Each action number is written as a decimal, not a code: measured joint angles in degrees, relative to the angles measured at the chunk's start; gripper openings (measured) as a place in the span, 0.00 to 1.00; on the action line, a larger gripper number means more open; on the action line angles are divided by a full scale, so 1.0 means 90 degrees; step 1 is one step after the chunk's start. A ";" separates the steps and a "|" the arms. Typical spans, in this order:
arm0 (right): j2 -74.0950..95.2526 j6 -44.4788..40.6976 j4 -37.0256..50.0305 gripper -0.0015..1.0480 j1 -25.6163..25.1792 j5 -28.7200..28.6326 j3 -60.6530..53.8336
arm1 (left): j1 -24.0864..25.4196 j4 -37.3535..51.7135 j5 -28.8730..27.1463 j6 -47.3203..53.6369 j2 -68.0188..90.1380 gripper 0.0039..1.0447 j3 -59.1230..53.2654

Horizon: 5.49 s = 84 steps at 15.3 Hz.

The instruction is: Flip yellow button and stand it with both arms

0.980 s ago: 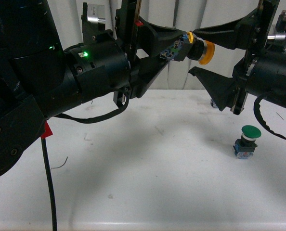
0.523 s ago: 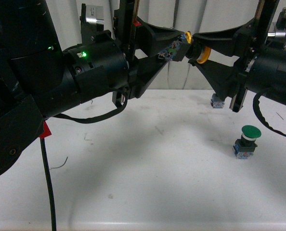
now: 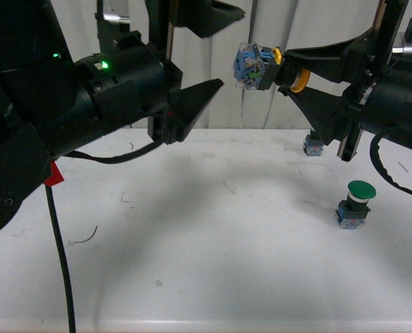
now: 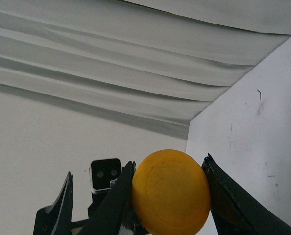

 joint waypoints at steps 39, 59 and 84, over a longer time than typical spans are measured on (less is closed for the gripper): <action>-0.0352 -0.0726 0.0002 0.34 0.0389 0.0192 0.0311 | 0.2103 -0.8269 -0.2897 0.7596 -1.2798 0.01 -0.5782; -0.0746 -0.6037 -0.4806 0.34 -0.0185 0.3456 0.1554 | 0.2103 -0.8208 -0.2892 0.7604 -1.2811 0.94 -0.5782; 0.2052 -0.9573 -0.7601 0.34 -0.0240 0.5739 0.4595 | 0.2103 -0.8211 -0.2892 0.7604 -1.2811 0.94 -0.5782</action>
